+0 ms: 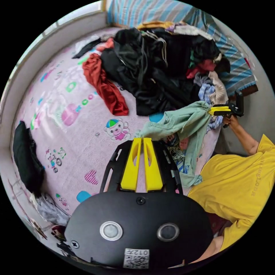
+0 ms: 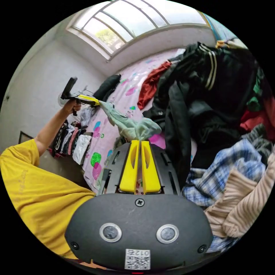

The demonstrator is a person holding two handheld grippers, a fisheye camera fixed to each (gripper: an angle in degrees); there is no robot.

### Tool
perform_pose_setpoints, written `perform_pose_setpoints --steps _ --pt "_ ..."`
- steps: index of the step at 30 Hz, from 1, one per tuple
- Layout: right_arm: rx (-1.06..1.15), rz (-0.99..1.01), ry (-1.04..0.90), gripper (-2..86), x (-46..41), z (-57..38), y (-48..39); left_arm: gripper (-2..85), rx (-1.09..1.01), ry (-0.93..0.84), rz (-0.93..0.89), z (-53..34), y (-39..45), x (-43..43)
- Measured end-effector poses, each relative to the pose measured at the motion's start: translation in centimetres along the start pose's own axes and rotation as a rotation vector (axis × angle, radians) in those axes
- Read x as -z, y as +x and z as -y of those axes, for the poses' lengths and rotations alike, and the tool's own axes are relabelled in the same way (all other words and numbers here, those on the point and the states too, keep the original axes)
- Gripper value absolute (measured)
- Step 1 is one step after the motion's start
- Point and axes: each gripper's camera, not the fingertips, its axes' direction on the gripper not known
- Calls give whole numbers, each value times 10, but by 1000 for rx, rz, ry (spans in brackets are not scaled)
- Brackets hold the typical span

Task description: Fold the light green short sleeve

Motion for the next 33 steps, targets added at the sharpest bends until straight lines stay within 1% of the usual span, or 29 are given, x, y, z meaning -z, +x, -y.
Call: perform_pose_setpoints --steps 1,2,3,4,5,7,9,11,12,13,14,15,16,17,19,20,21,23,26,29,33 --pt "53 1 40 16 25 13 -18 1 27 80 18 -27 -1 46" --pt "124 30 91 16 52 23 -39 1 37 125 37 -42 0 69" --pt "162 58 117 17 65 27 -49 0 56 214 87 -73 8 114" --pt "220 116 169 17 91 29 -68 0 69 294 122 -105 20 155" --pt "267 170 208 17 112 27 -83 0 73 332 135 -122 28 173" --pt "268 255 203 18 127 18 -92 0 104 418 162 -189 60 217" --pt "221 367 135 19 117 3 -85 0 138 423 144 -235 80 222" --pt "78 444 36 19 72 -33 -55 0 182 392 111 -274 94 207" --pt "31 453 8 19 56 -44 -45 0 215 370 66 -295 98 188" --pt "-56 456 -41 19 21 -68 -26 0 258 347 -20 -314 97 163" --pt "-152 430 -90 19 -15 -94 -7 0 286 335 -75 -321 96 147" --pt "-199 407 -111 19 -33 -107 1 0 343 299 -175 -335 93 115" --pt "-282 355 -139 20 -63 -134 13 0 389 243 -222 -345 94 83" --pt "-340 308 -150 21 -84 -159 18 0 413 212 -229 -350 95 69" --pt "-370 229 -148 27 -102 -187 10 0 489 109 -239 -365 99 32" --pt "-355 180 -130 32 -108 -201 -5 0 492 103 -247 -368 100 28" --pt "-330 163 -126 35 -111 -205 -16 -1 493 111 -266 -374 104 27" --pt "-166 38 -154 55 -131 -212 -77 -1 481 146 -285 -381 108 35" --pt "22 -77 -191 95 -172 -207 -151 0 473 175 -261 -391 110 56" --pt "120 -113 -216 125 -221 -197 -211 1 466 189 -245 -401 112 72" --pt "248 -173 -266 133 -286 -202 -283 1 442 210 -219 -414 120 86"
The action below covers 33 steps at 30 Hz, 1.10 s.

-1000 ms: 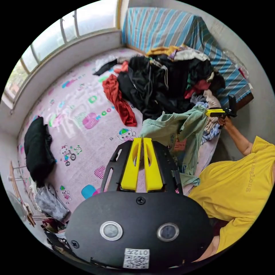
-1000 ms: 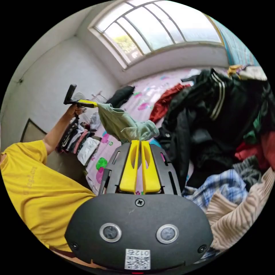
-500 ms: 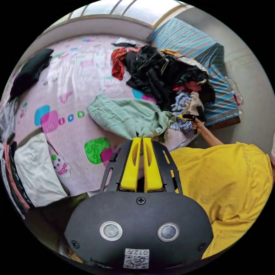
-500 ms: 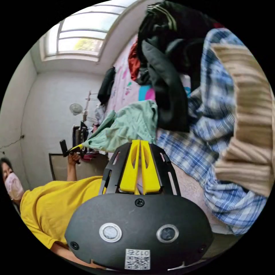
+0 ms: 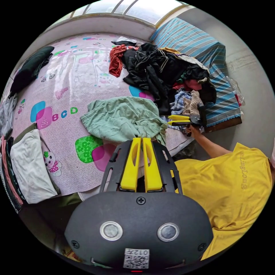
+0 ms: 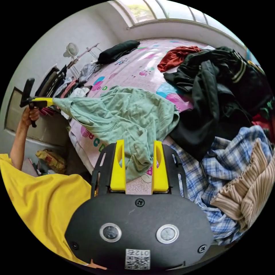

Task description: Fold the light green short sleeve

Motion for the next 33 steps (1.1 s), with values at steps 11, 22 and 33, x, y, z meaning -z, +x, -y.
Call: perform_pose_setpoints --steps 11,22,33 --pt "221 -189 21 39 -90 -4 -115 1 -70 231 52 -28 -16 34" --pt "311 -279 546 32 153 -10 -198 0 -78 543 392 -110 54 179" --pt "407 -546 898 29 456 -104 -460 -1 -161 783 700 -240 274 381"
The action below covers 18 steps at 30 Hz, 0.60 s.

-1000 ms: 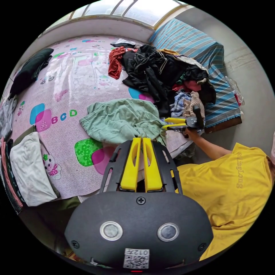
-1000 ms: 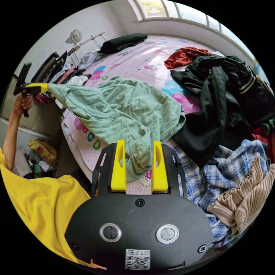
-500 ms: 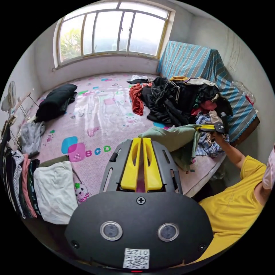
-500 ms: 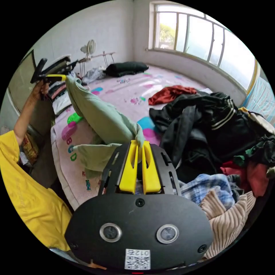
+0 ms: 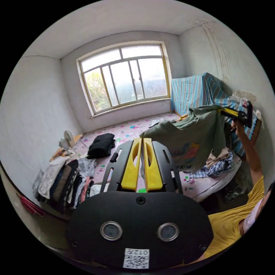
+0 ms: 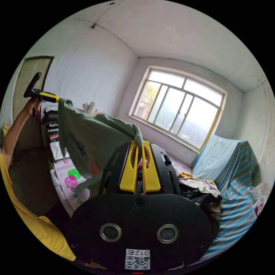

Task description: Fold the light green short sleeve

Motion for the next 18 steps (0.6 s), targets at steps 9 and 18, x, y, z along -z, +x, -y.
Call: perform_pose_setpoints --steps 9,18 --pt "26 4 64 30 90 35 -17 -1 10 104 -13 -22 10 89" --pt "35 120 -34 29 4 -1 28 -2 -5 66 -42 1 -2 23"
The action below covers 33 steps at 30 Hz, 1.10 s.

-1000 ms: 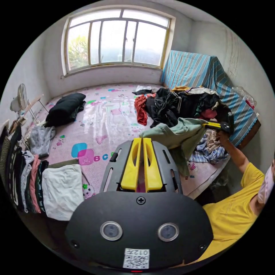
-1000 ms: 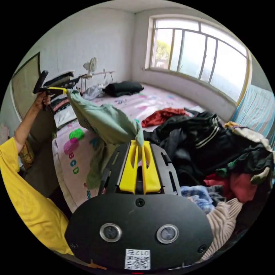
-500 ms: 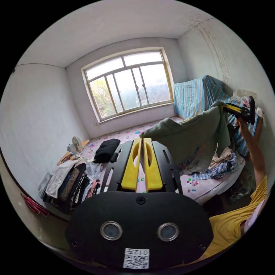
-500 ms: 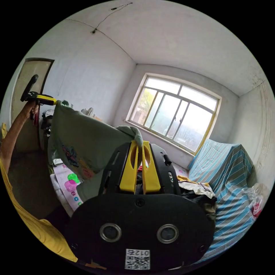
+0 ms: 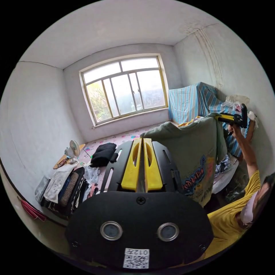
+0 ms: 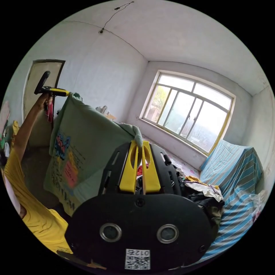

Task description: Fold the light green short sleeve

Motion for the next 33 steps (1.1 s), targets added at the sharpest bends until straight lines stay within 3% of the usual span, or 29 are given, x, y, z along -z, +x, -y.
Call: perform_pose_setpoints --steps 6,11,16,20,26,29,31,33 --pt "-31 19 -197 29 -198 -59 83 -1 -26 -213 1 6 -8 -194" --pt "-123 132 -407 30 -467 -157 187 -1 -17 -473 -7 -30 -20 -417" --pt "-291 220 -560 31 -715 -284 267 -1 161 -660 -43 -122 -38 -645" --pt "-430 266 -662 31 -863 -409 304 -1 256 -750 -39 -198 -34 -751" --pt "-487 281 -753 46 -937 -525 365 1 419 -832 -113 -290 -44 -840" --pt "-468 188 -677 60 -907 -547 412 4 654 -653 -211 -323 -78 -828" --pt "-468 146 -579 61 -871 -557 438 5 942 -372 -305 -361 -116 -794" --pt "-452 155 -502 58 -837 -569 453 5 1040 -180 -321 -386 -124 -764"
